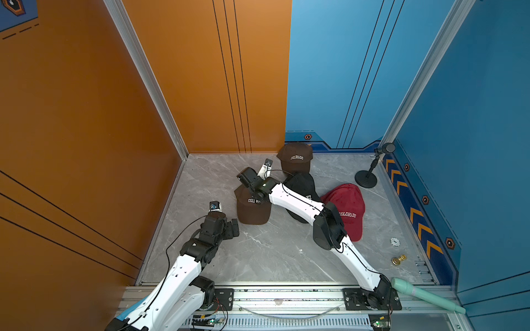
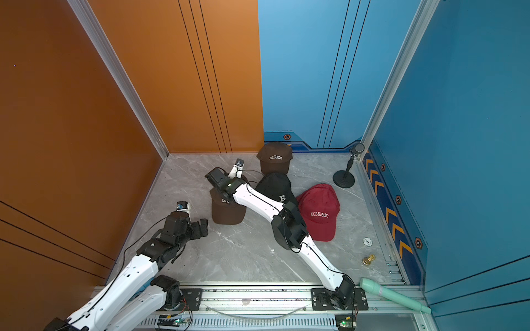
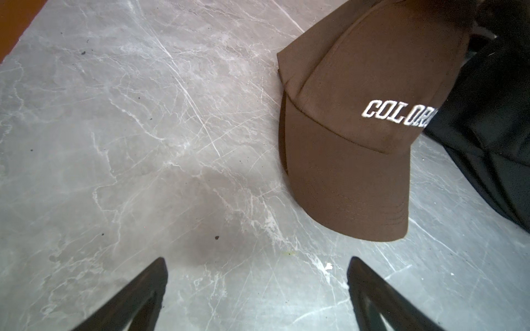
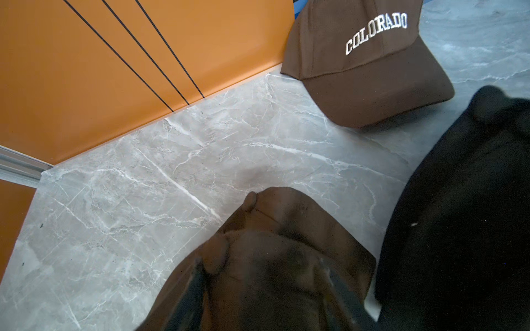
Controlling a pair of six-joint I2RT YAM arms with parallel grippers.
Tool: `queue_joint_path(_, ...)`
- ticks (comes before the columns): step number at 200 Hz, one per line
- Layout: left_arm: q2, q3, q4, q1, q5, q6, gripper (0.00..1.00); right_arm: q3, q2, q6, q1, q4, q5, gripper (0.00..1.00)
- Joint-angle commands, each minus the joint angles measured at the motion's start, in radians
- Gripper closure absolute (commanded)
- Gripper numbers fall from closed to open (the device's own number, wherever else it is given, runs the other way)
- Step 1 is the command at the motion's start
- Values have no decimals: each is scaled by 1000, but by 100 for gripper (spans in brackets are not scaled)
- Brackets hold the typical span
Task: Stack the baseball caps by color
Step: Place the baseball cap on the baseball cap.
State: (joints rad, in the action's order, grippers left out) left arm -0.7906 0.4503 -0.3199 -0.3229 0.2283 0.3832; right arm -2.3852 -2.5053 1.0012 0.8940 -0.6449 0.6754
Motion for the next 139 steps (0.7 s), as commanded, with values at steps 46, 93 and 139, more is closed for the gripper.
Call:
queue_joint_path(46,-60,53,30,-15,-50,-33,2,-49,71,-239,-47,17,-126,0)
queue_joint_path(93,-176,118,44,-50,-72,-60,2,132,267,-410,-89,121,-288,0)
queue_joint_path(139,-268,159,51,-87,-77,-66,2,285,401,-426,-138,133,-402,0)
